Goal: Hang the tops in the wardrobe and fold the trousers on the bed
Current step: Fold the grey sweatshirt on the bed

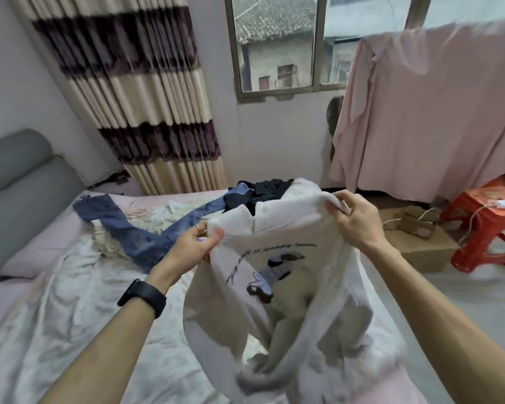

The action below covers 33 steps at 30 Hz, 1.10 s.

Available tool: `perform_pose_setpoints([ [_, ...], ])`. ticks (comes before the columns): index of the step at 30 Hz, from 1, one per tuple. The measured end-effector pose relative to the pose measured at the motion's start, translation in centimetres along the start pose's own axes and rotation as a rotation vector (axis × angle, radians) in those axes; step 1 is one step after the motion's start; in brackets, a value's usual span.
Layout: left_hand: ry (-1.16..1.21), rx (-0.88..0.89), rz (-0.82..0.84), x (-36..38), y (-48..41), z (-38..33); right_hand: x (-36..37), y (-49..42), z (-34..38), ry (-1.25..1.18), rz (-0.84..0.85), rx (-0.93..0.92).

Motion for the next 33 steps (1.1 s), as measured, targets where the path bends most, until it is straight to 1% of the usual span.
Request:
perform_pose_setpoints([
  [2,0.003,0.065,0.053,-1.0,2.8,-3.7,-3.2,0.7,3.4,0.018,-0.113,-0.055],
  [4,-0.017,0.112,0.082,-2.2,4.9,-6.9,-6.0,1.1,6.3,0.054,-0.182,-0.097],
  [7,-0.010,0.194,0.103,-4.5,8.1,-12.1,-10.2,1.6,10.3,0.129,-0.227,-0.156],
  [9,0.016,0.200,0.130,-6.1,9.1,-14.9,-12.5,1.1,12.5,0.166,-0.244,-0.180],
  [11,0.058,0.205,0.166,-7.8,11.2,-18.8,-15.4,1.0,15.4,0.174,-0.273,-0.228],
  [14,0.169,0.217,0.211,-10.0,12.9,-22.9,-18.1,0.7,17.9,0.125,-0.351,-0.243],
  [15,0.128,0.224,0.168,-10.7,13.1,-23.8,-18.5,0.6,18.5,0.121,-0.366,-0.236],
  [16,0.002,0.230,0.091,-11.3,12.8,-24.0,-18.1,0.5,18.9,0.168,-0.344,-0.237],
  [19,-0.633,0.202,-0.234,-11.9,12.7,-23.0,-15.2,0.6,19.4,0.376,-0.191,-0.251],
  [20,-0.762,0.191,-0.301,-11.5,12.8,-22.7,-14.9,0.7,19.1,0.390,-0.192,-0.238],
  [21,-0.814,0.190,-0.357,-11.5,13.4,-22.0,-14.5,1.2,18.8,0.384,-0.204,-0.229],
  [22,-0.809,0.224,-0.419,-12.1,14.3,-21.5,-14.1,1.8,18.4,0.353,-0.232,-0.220],
  [24,-0.757,0.400,-0.598,-14.3,16.5,-21.6,-13.8,2.5,17.9,0.294,-0.284,-0.208],
  [25,-0.763,0.464,-0.676,-15.1,17.7,-21.7,-13.7,2.6,17.6,0.297,-0.283,-0.191],
  [26,-0.781,0.490,-0.731,-15.6,18.5,-21.7,-13.6,2.6,17.5,0.316,-0.265,-0.172],
  [28,-0.754,0.481,-0.743,-15.8,19.2,-21.4,-13.5,2.9,17.9,0.308,-0.218,-0.122],
  [29,-0.692,0.484,-0.721,-15.7,19.5,-20.9,-13.6,3.4,18.2,0.264,-0.220,-0.101],
  [33,-0.462,0.545,-0.694,-15.5,22.2,-19.0,-14.5,7.8,17.7,0.016,-0.311,-0.072],
])
Point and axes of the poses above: each hand's wrist, its own y-axis away from the middle knuckle, its own x-axis out of the palm, z = x × y, the point moved 9 cm from there along -y, towards the middle knuckle, and after that the axes turned 7 degrees about y, right-handed, at the moved point
